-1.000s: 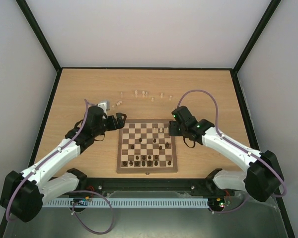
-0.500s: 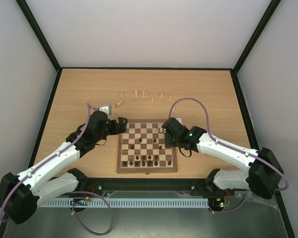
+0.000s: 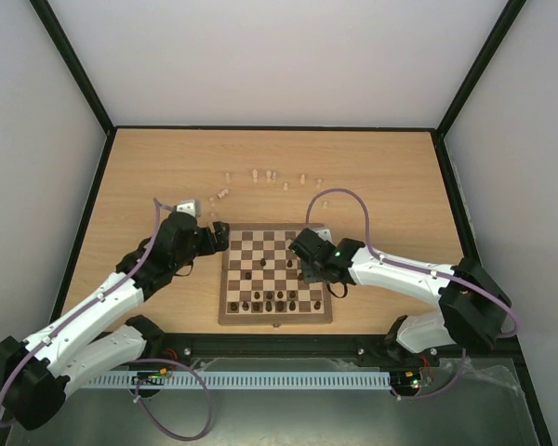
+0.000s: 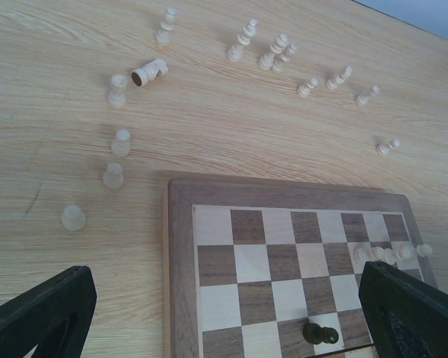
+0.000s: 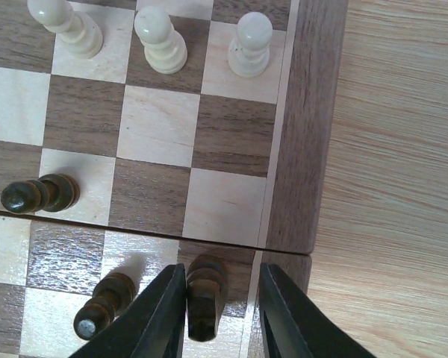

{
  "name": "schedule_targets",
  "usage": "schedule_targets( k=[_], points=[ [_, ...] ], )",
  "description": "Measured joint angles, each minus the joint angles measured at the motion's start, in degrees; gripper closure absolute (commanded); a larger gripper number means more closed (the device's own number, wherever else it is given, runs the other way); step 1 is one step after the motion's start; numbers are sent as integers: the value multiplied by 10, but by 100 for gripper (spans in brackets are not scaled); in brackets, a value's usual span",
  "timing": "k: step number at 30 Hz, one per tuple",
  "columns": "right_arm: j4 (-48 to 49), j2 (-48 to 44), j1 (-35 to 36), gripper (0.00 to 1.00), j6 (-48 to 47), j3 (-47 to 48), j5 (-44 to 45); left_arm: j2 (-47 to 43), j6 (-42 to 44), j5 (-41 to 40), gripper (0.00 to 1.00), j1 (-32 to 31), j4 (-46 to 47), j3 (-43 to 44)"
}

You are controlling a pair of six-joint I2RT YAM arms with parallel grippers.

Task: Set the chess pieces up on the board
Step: Pick up the chess piece from the chessboard, then place the chess piece on the chessboard.

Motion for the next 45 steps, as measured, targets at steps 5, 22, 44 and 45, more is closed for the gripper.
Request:
schedule_targets(
  k=[5,22,44,45],
  points=[
    [0,3,0,88,6,3,1,1,2,-2,1,0,0,-2],
    [-73,6,123,95,84,57,21,19,17,-14,1,0,0,-2],
    [-107,47,216,94,186,55,18,44,24,-16,0,0,5,-2],
    [-106,47,217,94,188,55,18,44,24,-16,1,0,5,-2]
  ],
)
